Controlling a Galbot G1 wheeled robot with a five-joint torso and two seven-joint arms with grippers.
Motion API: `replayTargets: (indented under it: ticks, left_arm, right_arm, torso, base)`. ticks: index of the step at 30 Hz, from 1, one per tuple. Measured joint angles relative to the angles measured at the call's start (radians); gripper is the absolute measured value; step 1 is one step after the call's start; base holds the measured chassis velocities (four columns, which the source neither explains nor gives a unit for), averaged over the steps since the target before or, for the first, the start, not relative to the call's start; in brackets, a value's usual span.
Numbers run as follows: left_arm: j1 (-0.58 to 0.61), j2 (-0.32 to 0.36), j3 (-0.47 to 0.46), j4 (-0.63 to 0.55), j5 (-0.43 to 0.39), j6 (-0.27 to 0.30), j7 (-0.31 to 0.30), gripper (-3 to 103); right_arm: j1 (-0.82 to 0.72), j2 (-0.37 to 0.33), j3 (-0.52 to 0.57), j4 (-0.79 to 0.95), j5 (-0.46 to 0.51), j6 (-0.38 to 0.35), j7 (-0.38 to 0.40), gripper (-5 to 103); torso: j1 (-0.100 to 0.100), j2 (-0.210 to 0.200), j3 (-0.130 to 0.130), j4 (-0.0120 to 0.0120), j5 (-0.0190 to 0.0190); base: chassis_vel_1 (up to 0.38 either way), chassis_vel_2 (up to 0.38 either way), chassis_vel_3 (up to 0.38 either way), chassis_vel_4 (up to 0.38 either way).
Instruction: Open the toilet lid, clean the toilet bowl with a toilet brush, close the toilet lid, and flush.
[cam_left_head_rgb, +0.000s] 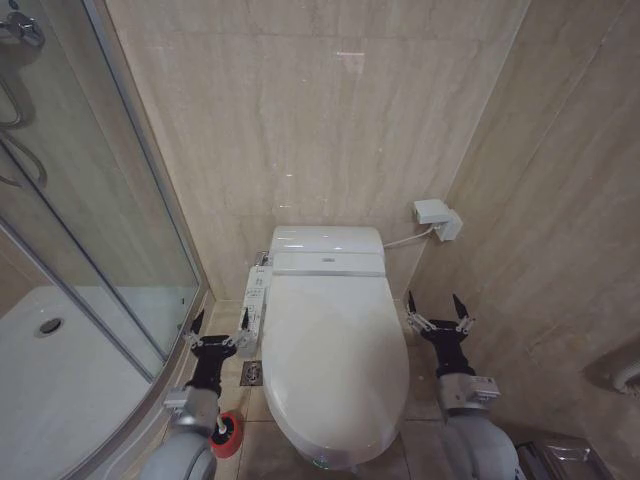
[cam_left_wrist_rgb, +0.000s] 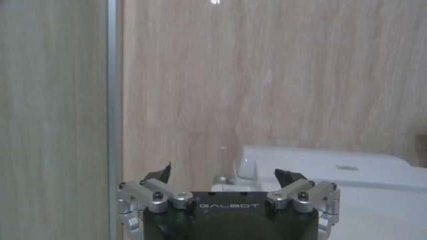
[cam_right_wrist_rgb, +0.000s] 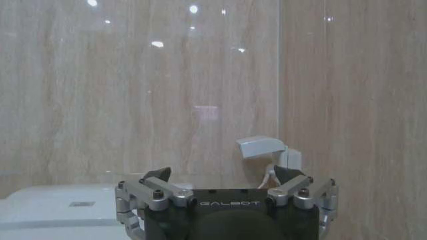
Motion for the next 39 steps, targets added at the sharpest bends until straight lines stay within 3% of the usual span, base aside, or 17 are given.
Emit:
replayTargets:
  ticks: [3,9,11,13,14,17,19,23,39]
  left_arm:
    - [-0.003,0.018,0.01,-0.031,0.031,0.004,-0.019,100]
    - [0.01,0.026,0.009,-0.047,0.059,-0.077,0.004,100]
    - [0.019,0.029,-0.007,-0.059,0.07,-0.168,0.05,100]
    - [0.022,0.029,-0.013,-0.059,0.078,-0.202,0.063,100]
    - [0.031,0.03,-0.024,-0.047,0.092,-0.25,0.074,100]
    - [0.049,0.032,-0.037,-0.007,0.104,-0.301,0.073,100]
    - [0.066,0.029,-0.046,0.047,0.108,-0.335,0.041,100]
    - [0.07,0.013,-0.049,0.084,0.095,-0.343,0.004,100]
    - [0.036,-0.013,-0.028,0.095,0.103,-0.339,0.018,100]
  right_arm:
    - [0.0,0.0,0.0,0.0,0.0,0.0,0.0,100]
    - [0.0,0.0,0.0,0.0,0.0,0.0,0.0,100]
    - [0.0,0.0,0.0,0.0,0.0,0.0,0.0,100]
    - [0.0,0.0,0.0,0.0,0.0,0.0,0.0,100]
    - [0.0,0.0,0.0,0.0,0.0,0.0,0.0,100]
    - [0.0,0.0,0.0,0.0,0.0,0.0,0.0,100]
    - [0.0,0.0,0.0,0.0,0.0,0.0,0.0,100]
    - [0.0,0.0,0.0,0.0,0.0,0.0,0.0,100]
    - [0.0,0.0,0.0,0.0,0.0,0.0,0.0,100]
  torso:
    - [0.0,0.0,0.0,-0.0001,0.0012]
    - [0.0,0.0,0.0,0.0003,0.0007]
    - [0.0,0.0,0.0,0.0002,0.0007]
    - [0.0,0.0,0.0,0.0001,0.0007]
    - [0.0,0.0,0.0,0.0,0.0007]
    - [0.0,0.0,0.0,0.0001,0.0007]
    - [0.0,0.0,0.0,0.0003,0.0004]
    - [0.0,0.0,0.0,0.0003,0.0004]
    - [0.0,0.0,0.0,0.0003,0.0006]
  base:
    - [0.0,0.0,0.0,0.0]
    - [0.0,0.0,0.0,0.0]
    - [0.0,0.0,0.0,0.0]
    - [0.0,0.0,0.0,0.0]
    - [0.0,0.0,0.0,0.0]
    - [0.0,0.0,0.0,0.0]
    - [0.0,0.0,0.0,0.0]
    - [0.0,0.0,0.0,0.0]
    - [-0.012,0.012,0.013,-0.015]
